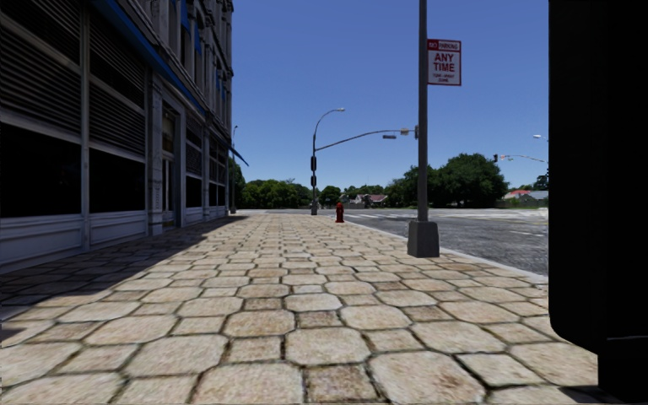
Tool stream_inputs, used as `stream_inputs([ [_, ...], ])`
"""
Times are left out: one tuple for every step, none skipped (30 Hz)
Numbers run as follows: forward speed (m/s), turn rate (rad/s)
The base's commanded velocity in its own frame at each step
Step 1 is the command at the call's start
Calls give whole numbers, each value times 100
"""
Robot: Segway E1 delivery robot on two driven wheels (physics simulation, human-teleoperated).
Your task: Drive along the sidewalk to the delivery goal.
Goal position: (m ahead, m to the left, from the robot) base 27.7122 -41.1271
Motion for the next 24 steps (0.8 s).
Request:
stream_inputs([
  [200, 10],
  [200, 16],
  [200, 19],
  [200, 23],
  [200, 28],
  [200, 28],
  [200, 31],
  [200, 31],
  [200, 32],
  [200, 32],
  [200, 32],
  [200, 32],
  [200, 32],
  [200, 32],
  [200, 32],
  [200, 32],
  [200, 32],
  [200, 32],
  [200, 32],
  [200, 32],
  [200, 32],
  [200, 31],
  [200, 29],
  [200, 28],
])
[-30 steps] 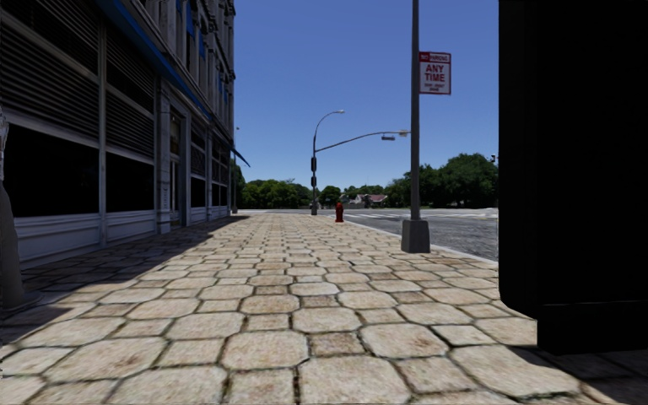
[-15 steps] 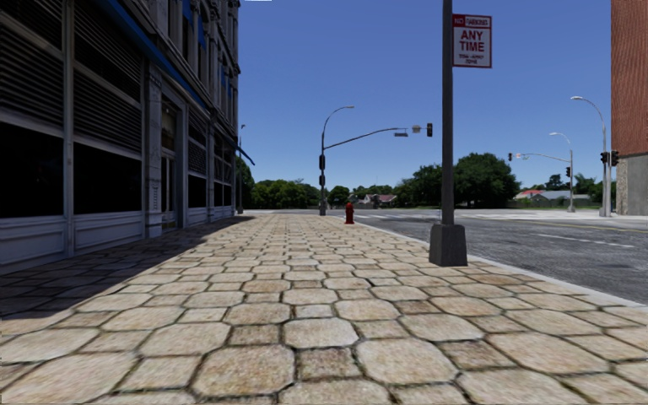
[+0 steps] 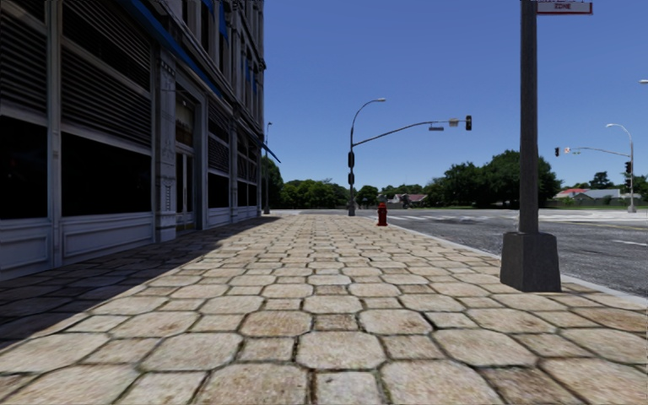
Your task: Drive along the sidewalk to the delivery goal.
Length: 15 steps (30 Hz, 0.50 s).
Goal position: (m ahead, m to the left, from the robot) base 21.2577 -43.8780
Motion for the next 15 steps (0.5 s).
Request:
stream_inputs([
  [200, 28],
  [200, 21],
  [200, 10],
  [200, 0],
  [200, 0],
  [200, 0],
  [200, 0],
  [200, 0],
  [200, 0],
  [200, 0],
  [200, 0],
  [200, 0],
  [200, 0],
  [200, 0],
  [200, 0],
])
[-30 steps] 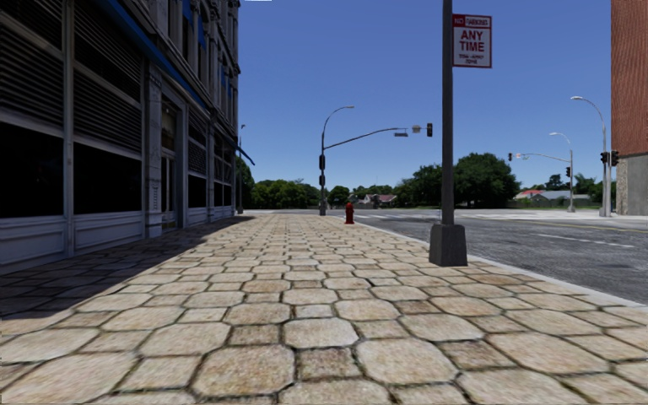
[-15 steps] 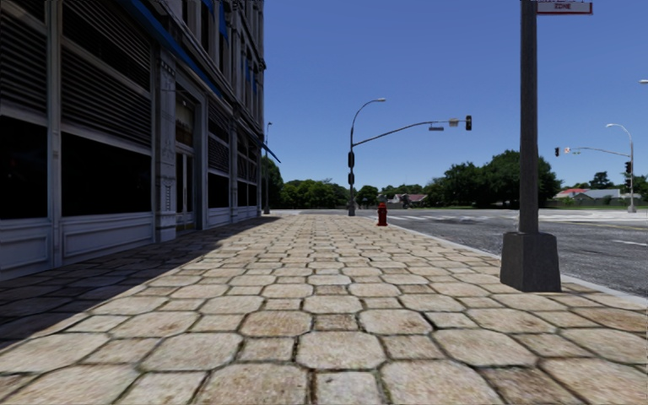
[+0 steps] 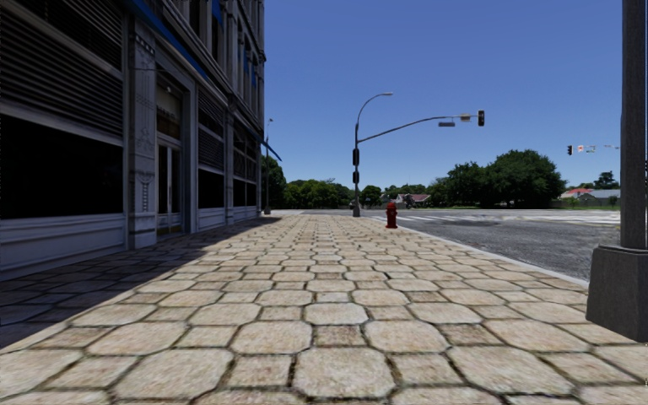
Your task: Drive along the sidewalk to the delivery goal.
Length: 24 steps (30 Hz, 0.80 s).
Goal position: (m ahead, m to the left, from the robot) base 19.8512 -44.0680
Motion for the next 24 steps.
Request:
stream_inputs([
  [200, 0],
  [200, 0],
  [200, 0],
  [200, 0],
  [200, 0],
  [200, 0],
  [200, 0],
  [200, 0],
  [200, 0],
  [200, 0],
  [200, 0],
  [200, 0],
  [200, 0],
  [200, 0],
  [200, 0],
  [200, 0],
  [200, 0],
  [200, 0],
  [200, 0],
  [200, 0],
  [200, 0],
  [200, 0],
  [200, 0],
  [200, 0],
])
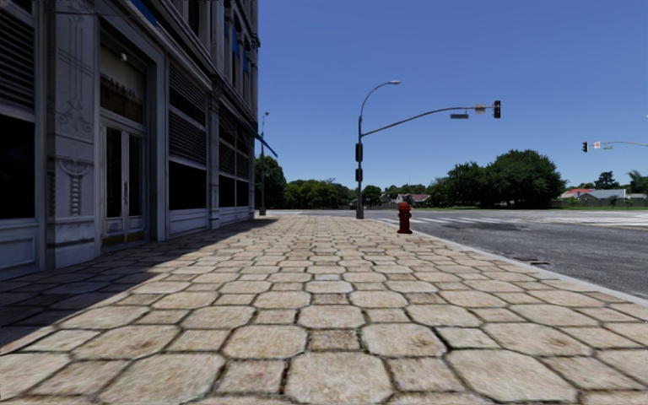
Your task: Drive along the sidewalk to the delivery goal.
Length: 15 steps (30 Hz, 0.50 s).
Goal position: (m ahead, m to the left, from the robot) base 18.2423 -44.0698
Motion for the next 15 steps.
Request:
stream_inputs([
  [200, 0],
  [200, 0],
  [200, 0],
  [200, 0],
  [200, 0],
  [200, 0],
  [200, 0],
  [200, 0],
  [200, 0],
  [200, 0],
  [200, 0],
  [200, 0],
  [200, 0],
  [200, 0],
  [200, 0],
])
